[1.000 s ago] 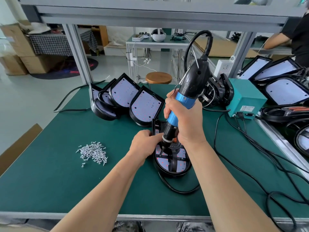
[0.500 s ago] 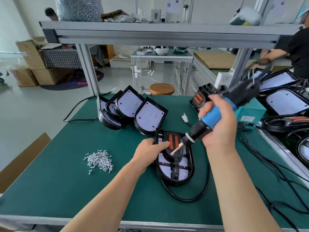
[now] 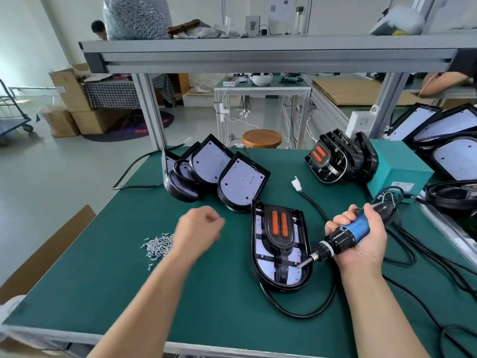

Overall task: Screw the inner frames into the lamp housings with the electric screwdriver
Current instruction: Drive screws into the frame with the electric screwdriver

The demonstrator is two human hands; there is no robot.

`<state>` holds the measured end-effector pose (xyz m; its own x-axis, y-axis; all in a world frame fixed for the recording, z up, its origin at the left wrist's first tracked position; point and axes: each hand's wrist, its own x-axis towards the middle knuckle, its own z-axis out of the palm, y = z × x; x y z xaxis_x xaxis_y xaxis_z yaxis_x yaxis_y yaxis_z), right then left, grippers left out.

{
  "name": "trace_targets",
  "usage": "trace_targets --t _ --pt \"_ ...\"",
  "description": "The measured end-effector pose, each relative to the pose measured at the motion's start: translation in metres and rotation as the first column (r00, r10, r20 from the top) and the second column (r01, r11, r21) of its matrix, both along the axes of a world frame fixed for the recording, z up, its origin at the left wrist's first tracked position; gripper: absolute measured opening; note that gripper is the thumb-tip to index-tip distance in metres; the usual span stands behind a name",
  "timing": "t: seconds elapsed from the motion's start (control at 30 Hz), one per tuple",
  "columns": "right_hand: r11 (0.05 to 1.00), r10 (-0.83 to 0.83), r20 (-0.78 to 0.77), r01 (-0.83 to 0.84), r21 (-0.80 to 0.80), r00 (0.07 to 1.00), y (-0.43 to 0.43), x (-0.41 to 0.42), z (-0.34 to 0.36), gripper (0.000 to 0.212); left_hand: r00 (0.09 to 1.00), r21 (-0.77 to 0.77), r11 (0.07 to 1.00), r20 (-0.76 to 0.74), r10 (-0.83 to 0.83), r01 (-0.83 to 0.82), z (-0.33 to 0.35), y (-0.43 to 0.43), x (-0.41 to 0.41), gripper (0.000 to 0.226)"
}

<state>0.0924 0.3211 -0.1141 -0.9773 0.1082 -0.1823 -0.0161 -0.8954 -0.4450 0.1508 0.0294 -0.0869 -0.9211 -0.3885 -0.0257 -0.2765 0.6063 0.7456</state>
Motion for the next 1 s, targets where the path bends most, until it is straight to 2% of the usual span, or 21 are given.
trace_targets --t 0.07,0.13,0.2,0.33,0.57,0.7,0.77,0.83,0.9,1.0 --pt "1.000 0.000 -0.001 0.000 -0.004 1.000 0.000 0.000 0.001 0.022 0.996 -0.230 0.972 0.059 0.071 -0.056 0.008 -0.034 0.008 0.011" --pt "1.000 -0.001 -0.001 0.001 0.004 1.000 0.000 -0.001 0.002 0.022 0.984 -0.298 0.954 0.161 0.073 -0.022 0.012 -0.057 0.013 0.013" --pt "1.000 0.006 0.005 -0.006 0.009 1.000 -0.002 -0.003 0.003 0.022 0.972 -0.318 0.947 0.232 0.042 0.035 0.013 -0.068 0.016 0.013" --pt "1.000 0.004 0.016 -0.004 0.000 1.000 -0.003 -0.002 -0.001 0.022 0.960 -0.375 0.920 0.282 -0.003 0.113 0.005 -0.070 0.016 0.012" --pt "1.000 0.001 0.015 -0.001 -0.017 1.000 0.000 -0.002 -0.002 0.022 0.964 -0.409 0.908 0.264 0.025 0.088 -0.001 -0.070 0.011 0.021" --pt "1.000 0.005 0.019 -0.005 -0.030 1.000 -0.001 -0.002 -0.001 0.021 0.978 -0.433 0.899 0.206 0.032 0.062 0.002 -0.064 0.016 0.013" --pt "0.999 0.007 0.022 -0.007 -0.035 1.000 -0.003 -0.002 0.000 0.021 0.997 -0.396 0.918 0.083 0.006 0.027 0.008 -0.052 0.021 0.012" --pt "0.999 0.004 0.027 -0.003 -0.040 1.000 -0.003 -0.002 0.001 0.021 0.998 -0.266 0.963 -0.025 -0.059 0.050 0.020 -0.029 0.027 0.015" --pt "0.999 0.006 0.030 -0.004 -0.049 1.000 -0.003 -0.002 0.001 0.022 0.986 -0.084 0.988 -0.095 -0.136 0.128 0.031 0.001 0.033 0.017" --pt "0.998 0.014 0.021 -0.013 -0.063 1.000 -0.001 -0.001 0.001 0.023 0.952 0.147 0.948 -0.158 -0.261 0.284 0.037 0.046 0.043 0.019"
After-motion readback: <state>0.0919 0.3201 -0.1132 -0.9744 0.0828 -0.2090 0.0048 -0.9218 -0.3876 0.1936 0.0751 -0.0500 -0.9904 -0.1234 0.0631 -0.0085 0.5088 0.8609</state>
